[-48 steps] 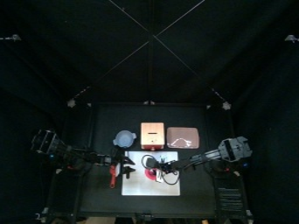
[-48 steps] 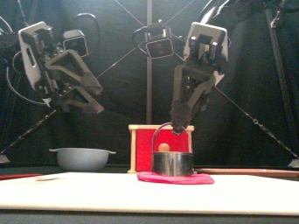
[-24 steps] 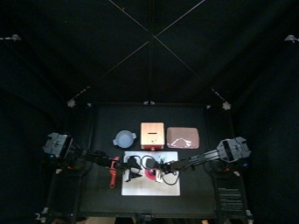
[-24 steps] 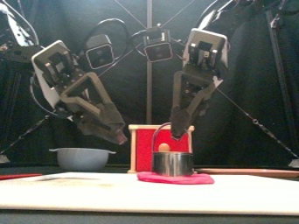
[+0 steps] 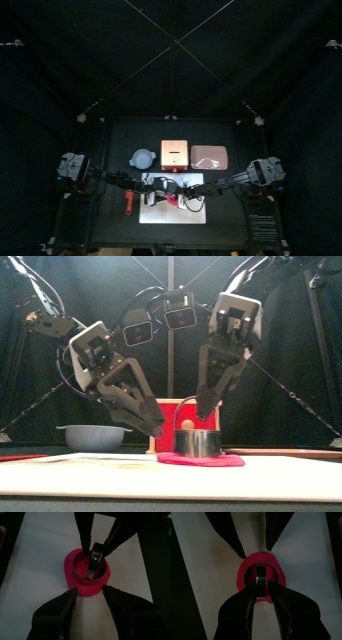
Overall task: Get the cutter from the drawer then cut the dough then place the extra dough in the bowl
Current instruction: Cut the dough
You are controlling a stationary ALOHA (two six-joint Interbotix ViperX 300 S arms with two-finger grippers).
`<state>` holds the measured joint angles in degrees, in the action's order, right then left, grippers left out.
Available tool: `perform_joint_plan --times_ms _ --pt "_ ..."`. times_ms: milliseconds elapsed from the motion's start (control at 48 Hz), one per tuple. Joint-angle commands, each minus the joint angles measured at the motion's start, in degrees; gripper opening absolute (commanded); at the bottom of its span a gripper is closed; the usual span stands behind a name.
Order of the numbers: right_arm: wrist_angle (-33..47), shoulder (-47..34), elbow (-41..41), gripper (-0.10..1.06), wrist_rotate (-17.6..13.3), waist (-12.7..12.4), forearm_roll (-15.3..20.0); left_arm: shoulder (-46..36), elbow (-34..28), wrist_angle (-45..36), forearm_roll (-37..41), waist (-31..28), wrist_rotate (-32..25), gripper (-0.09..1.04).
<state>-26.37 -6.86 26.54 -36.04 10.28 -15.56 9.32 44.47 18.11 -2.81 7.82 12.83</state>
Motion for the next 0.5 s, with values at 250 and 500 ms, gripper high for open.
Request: perform_joint_plan --times_ms 250,500 --pt "0.44 0.26 -1.41 0.65 -0.26 0.00 -0.18 1.41 -3.25 -3.78 0.53 -0.53 0.18 0.83" --pt "0.44 0.26 -1.23 0.65 -0.35 0.00 -0.09 2.37 -4.22 -3.96 1.05 -0.53 0.18 0.83"
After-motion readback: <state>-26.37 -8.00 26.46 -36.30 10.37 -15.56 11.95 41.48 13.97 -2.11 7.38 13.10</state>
